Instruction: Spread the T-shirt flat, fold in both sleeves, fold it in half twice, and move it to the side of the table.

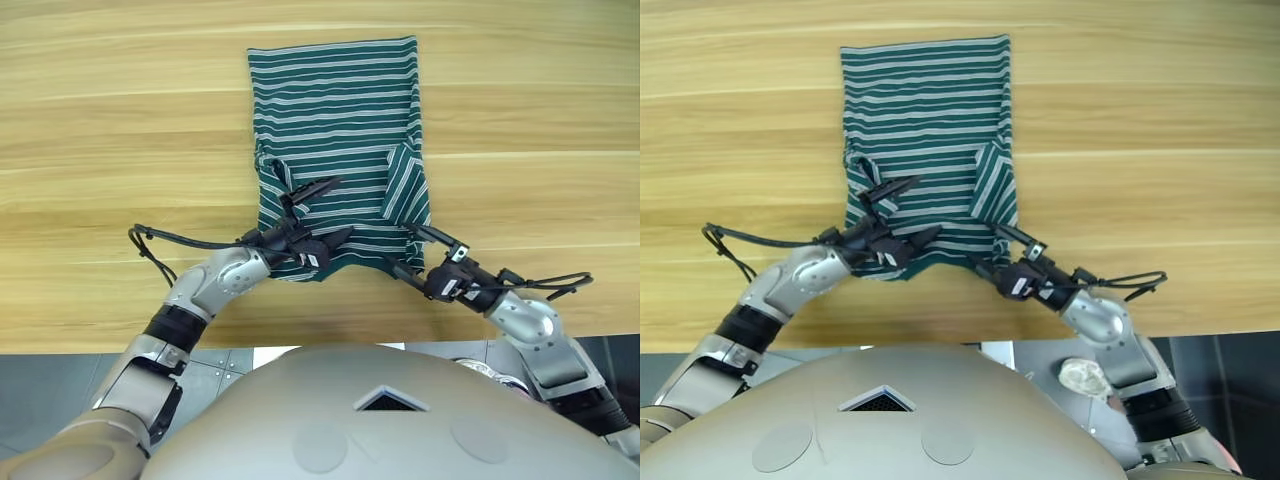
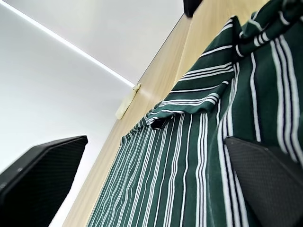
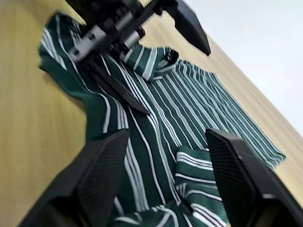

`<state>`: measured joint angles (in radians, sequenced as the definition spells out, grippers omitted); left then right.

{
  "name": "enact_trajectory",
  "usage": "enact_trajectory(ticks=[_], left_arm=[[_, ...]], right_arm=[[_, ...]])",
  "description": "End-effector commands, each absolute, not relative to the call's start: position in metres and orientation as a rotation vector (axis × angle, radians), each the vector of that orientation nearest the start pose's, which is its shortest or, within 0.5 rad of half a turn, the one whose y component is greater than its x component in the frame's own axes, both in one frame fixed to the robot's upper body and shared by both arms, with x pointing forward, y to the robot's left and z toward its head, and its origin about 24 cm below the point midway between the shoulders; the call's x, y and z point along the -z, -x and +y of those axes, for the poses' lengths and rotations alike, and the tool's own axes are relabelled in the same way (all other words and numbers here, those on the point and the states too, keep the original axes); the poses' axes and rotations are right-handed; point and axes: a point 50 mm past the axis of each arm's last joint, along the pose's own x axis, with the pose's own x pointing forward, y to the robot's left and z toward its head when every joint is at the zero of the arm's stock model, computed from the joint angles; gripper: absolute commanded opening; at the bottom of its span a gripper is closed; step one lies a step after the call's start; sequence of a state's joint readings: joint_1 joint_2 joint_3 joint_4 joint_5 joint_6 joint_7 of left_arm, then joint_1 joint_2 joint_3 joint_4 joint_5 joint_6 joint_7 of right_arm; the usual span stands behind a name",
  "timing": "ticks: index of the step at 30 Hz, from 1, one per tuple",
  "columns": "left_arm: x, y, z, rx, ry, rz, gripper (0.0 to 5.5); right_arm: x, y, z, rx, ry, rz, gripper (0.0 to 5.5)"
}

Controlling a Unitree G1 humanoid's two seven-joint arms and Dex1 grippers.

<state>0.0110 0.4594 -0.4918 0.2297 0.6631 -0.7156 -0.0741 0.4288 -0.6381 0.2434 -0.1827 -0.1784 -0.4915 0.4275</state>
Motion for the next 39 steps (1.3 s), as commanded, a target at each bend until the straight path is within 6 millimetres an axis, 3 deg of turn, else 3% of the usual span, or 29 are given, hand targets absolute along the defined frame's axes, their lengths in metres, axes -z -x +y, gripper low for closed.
enact_trajectory(ticks=[1,8,15,20,24,29,31,34,36,39], left_arm=[[0.027,-0.169,0.114,1.059,-0.958,-0.248,5.40],[0.030,-0.163,0.127,1.031,-0.964,-0.195,5.40],[0.034,-0.162,0.140,1.001,-0.984,-0.136,5.40],[0.038,-0.158,0.145,1.008,-1.000,-0.102,5.40],[0.040,-0.157,0.147,1.013,-1.009,-0.093,5.40],[0.035,-0.156,0.139,1.028,-0.983,-0.158,5.40],[0.031,-0.156,0.135,1.021,-0.968,-0.199,5.40],[0.021,-0.162,0.133,0.981,-0.965,-0.270,5.40],[-0.002,-0.167,0.128,0.907,-0.916,-0.407,5.40],[-0.047,-0.169,0.128,0.771,-0.847,-0.621,5.40]], right_arm=[[-0.020,-0.148,-0.184,-0.822,0.692,0.008,2.98],[-0.003,-0.144,-0.203,-0.783,0.752,0.106,2.98],[-0.019,-0.146,-0.235,-0.724,0.848,0.110,2.98],[-0.023,-0.149,-0.246,-0.701,0.880,0.110,2.98],[-0.022,-0.149,-0.245,-0.711,0.883,0.104,2.98],[-0.022,-0.145,-0.229,-0.776,0.825,0.052,2.98],[-0.031,-0.141,-0.219,-0.816,0.730,-0.009,2.98],[-0.062,-0.139,-0.204,-0.833,0.478,-0.160,2.98],[-0.079,-0.142,-0.202,-0.829,0.338,-0.230,2.98],[-0.088,-0.152,-0.201,-0.828,0.262,-0.268,2.98]])
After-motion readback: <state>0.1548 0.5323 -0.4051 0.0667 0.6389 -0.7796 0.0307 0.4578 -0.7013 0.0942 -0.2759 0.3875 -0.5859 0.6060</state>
